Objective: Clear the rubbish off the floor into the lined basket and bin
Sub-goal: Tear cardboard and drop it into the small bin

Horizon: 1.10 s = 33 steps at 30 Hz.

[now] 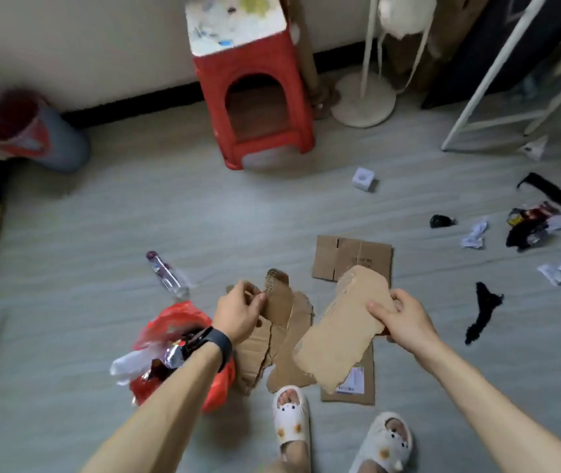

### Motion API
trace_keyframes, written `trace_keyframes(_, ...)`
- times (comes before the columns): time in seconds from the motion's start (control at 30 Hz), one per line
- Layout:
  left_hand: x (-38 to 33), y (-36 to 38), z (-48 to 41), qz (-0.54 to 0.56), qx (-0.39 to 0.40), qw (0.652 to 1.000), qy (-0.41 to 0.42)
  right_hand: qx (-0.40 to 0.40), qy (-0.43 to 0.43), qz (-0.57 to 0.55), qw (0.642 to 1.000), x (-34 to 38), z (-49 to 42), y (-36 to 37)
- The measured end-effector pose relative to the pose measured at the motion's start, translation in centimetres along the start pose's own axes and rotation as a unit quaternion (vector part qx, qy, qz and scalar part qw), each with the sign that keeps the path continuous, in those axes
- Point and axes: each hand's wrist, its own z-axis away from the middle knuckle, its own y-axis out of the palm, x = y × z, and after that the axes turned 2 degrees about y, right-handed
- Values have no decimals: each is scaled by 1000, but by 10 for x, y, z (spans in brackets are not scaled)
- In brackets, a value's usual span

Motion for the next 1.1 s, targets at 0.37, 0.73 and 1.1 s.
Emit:
trace_keyframes(0.37,-126,-367,158,208,-201,957,-26,-23,-202,12,979,400,232,-32)
trace_keyframes(0.73,-91,-547,160,432,-314,846,9,61,-392,-20,918,625,250,51)
trace_keyframes(1.1,-63,-702,31,442,-427,786,-68,156,-418,13,895,826,130,203)
